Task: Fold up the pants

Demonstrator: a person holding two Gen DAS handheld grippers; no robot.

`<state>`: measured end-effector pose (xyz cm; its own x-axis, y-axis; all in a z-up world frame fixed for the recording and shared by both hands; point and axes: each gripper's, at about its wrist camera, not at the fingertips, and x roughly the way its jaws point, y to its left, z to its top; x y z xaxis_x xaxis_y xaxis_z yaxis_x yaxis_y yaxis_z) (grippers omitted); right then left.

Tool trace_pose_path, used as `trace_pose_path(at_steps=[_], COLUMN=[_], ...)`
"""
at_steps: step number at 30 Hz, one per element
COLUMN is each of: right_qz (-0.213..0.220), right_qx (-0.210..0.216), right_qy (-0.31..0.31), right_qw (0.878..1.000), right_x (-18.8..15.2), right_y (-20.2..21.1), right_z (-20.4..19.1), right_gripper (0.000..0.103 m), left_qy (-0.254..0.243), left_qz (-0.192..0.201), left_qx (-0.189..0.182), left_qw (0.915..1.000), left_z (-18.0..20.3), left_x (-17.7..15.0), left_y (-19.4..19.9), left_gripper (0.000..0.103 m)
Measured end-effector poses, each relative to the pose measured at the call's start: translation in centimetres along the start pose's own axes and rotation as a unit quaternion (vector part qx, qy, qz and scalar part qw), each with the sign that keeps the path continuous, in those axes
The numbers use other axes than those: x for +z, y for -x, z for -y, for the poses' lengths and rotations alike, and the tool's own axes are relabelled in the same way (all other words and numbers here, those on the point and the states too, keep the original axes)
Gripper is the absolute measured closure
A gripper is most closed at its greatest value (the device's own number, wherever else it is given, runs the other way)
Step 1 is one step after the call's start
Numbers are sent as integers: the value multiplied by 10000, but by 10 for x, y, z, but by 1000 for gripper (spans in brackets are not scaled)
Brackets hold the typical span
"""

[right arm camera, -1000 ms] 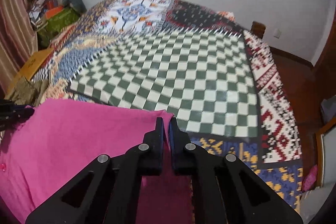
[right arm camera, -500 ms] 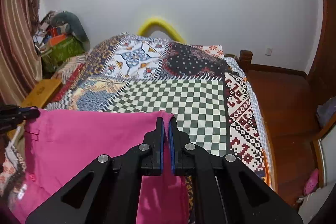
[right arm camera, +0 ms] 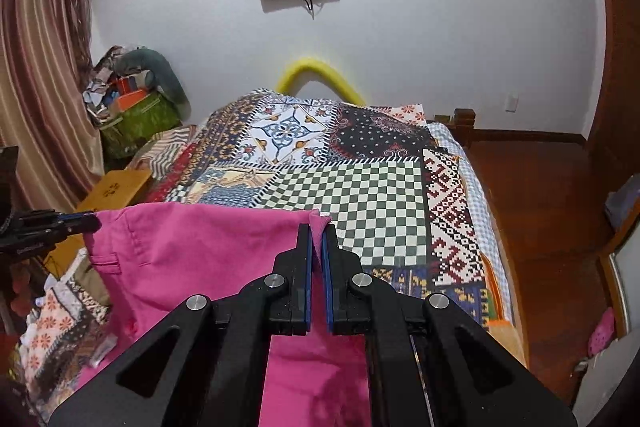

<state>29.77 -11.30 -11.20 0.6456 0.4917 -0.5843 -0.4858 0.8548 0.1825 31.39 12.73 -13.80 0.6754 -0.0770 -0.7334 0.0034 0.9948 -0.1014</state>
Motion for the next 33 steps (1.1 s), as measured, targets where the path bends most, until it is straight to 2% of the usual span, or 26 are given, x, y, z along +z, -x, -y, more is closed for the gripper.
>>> trace_pose_path(at_steps=[9,22,33], right_qz=[120,39,-387], right_qx=[57,16,-78], right_qy=[-80,-236,-174], right_qw=[9999,9997,9991], right_x=[-15,-50,-94], right_y=[43,81,93], right_z=[-13,-23,-24], right_gripper=[99,99,99], left_qy=[-66,-158,-262], left_qz=[34,-55,-247], left_qx=[-11,-115,-116], left_qw=[10000,9998,9993], left_z=[13,29,40], left_x=[-27,-74,-122], left_y=[45,77,89], left_gripper=[96,97,97])
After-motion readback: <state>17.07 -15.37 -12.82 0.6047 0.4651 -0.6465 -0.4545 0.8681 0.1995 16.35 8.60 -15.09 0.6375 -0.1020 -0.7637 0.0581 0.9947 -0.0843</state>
